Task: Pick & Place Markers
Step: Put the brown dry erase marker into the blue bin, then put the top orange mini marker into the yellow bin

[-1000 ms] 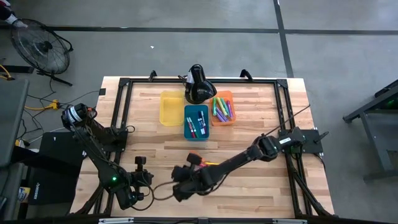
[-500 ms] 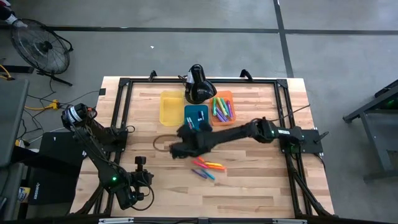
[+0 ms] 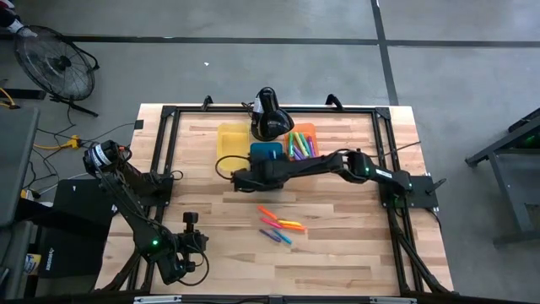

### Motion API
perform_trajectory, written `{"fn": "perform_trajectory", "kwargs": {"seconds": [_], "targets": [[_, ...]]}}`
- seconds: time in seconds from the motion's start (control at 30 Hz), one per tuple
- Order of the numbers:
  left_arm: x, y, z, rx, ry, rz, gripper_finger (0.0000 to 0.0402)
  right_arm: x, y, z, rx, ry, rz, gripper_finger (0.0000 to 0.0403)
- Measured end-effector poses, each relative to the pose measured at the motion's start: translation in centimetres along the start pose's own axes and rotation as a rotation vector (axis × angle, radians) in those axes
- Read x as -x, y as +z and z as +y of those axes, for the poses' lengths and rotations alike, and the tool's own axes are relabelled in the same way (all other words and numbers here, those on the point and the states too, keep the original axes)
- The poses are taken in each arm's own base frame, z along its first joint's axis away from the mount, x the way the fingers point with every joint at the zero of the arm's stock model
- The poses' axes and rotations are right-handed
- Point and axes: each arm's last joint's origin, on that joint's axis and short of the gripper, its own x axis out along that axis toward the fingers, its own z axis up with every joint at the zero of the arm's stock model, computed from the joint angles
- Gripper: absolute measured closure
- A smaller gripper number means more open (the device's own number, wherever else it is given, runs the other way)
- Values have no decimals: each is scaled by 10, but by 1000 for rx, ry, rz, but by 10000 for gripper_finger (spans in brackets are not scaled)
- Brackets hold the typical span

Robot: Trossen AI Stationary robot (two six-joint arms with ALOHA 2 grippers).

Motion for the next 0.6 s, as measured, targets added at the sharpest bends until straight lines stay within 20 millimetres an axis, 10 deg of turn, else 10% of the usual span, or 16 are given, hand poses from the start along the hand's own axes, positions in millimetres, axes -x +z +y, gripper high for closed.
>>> {"fn": "perform_trajectory", "kwargs": {"seconds": [0.23,0.6], "targets": [[0,0,-1,2,-13,13,401,-34,-29,-9,-102,-58,21,397],[0,0,0,1,-9,9,401,-31,-29,-12,-9,-56,-20,395]]}}
